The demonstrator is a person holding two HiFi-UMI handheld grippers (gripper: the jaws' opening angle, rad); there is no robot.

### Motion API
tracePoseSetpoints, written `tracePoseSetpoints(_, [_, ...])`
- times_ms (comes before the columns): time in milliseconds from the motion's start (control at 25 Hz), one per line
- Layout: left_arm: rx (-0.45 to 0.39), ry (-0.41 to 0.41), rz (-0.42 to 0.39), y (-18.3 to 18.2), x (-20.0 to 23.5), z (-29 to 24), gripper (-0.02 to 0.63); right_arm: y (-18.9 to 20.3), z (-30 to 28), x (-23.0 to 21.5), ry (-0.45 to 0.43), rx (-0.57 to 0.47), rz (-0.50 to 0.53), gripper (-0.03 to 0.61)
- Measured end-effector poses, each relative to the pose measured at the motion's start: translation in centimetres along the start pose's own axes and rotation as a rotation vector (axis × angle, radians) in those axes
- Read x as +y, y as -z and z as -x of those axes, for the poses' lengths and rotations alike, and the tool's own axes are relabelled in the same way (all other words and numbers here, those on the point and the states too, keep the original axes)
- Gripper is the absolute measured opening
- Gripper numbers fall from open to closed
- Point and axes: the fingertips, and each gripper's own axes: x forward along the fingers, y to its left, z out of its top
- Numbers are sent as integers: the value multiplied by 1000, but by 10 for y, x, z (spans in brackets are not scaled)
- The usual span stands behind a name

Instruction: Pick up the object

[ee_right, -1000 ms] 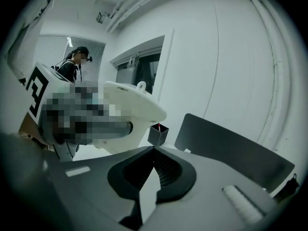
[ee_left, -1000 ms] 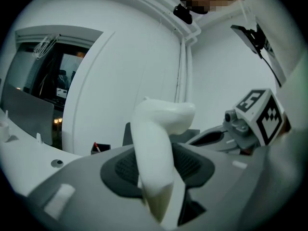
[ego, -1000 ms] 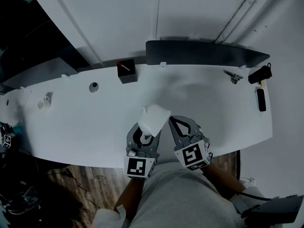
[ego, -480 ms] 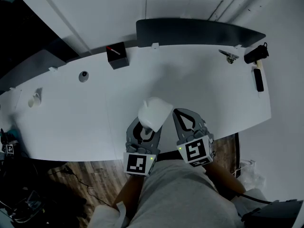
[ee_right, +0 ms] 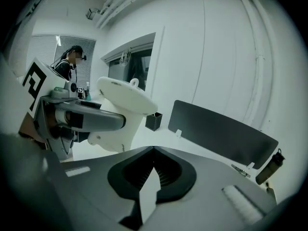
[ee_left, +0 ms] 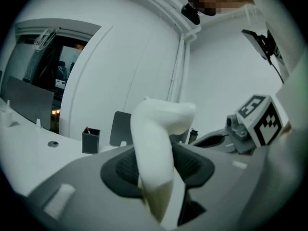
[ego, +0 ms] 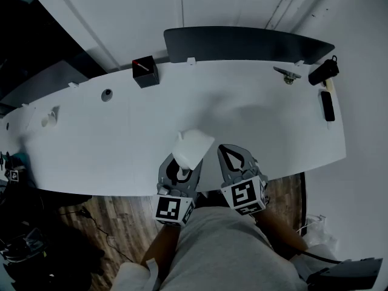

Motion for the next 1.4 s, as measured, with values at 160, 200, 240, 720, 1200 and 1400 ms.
tracePoseSetpoints(160, [4, 9, 5, 8, -35, 8, 186, 20, 28, -7, 6, 1, -13, 0])
tracePoseSetpoints(200, [7, 10, -3, 11, -45, 10, 186, 25, 36, -9, 6, -1, -21, 0])
tracePoseSetpoints(240, [10, 9, -7, 14, -54, 13, 186, 31, 43, -11, 5, -3, -31, 2])
tracePoseSetpoints(720, [23, -104, 47, 33, -94, 88, 184, 72, 100, 34, -117, -52, -126, 0])
tracePoseSetpoints(1200, [-79, -26, 81, 10, -82, 153, 183, 36, 125, 95, -97, -107, -171, 2])
tracePoseSetpoints(1400, [-103, 13, 111, 5, -73, 174, 183, 29, 129, 122, -81, -63, -217, 2])
